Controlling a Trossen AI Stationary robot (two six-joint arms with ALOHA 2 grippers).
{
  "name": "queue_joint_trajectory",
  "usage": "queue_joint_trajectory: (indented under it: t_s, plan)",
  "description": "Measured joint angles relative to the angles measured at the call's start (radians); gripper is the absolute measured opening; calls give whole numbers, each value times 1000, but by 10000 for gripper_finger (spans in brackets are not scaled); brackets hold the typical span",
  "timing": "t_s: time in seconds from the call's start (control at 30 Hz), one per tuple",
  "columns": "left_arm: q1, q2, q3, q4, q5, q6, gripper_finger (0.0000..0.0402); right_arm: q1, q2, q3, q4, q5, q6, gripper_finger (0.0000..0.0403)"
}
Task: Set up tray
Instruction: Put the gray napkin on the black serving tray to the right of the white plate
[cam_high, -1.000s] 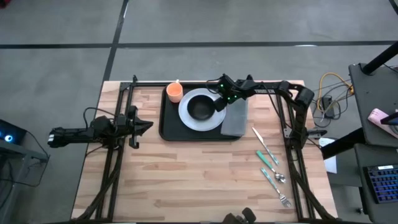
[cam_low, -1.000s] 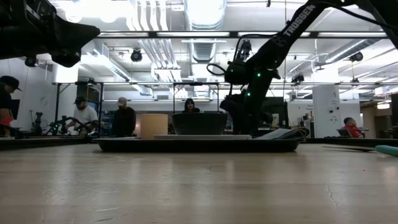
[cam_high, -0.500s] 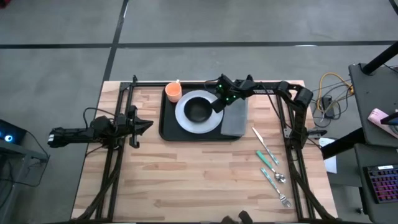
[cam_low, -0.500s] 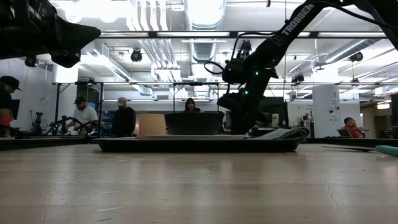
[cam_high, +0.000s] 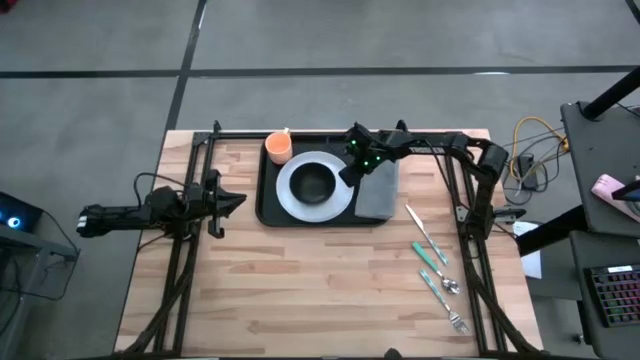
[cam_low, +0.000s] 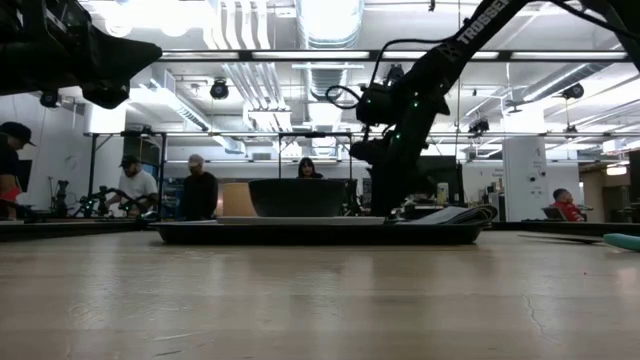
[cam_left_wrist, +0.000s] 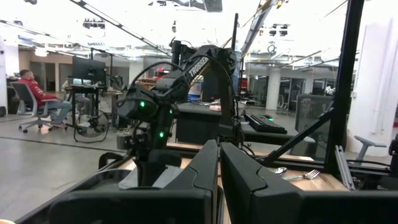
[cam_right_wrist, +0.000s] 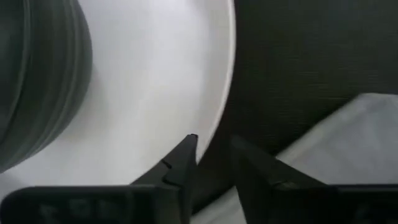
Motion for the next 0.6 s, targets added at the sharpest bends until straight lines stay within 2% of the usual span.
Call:
queue_joint_trajectory:
  t_s: [0.23,0.33,0.43,0.6]
  plan:
    - [0,0,0,0,0,0,1,2,-36,0,-55,33,39,172]
    - [0,0,0,0,0,0,1,2,-36,0,-137,117,77,202]
    - [0,0,0,0,0,0,1,1,-37,0,-200,181,118,221]
    - [0,0,0,0,0,0,1,4,-45,0,-216,182,140,232]
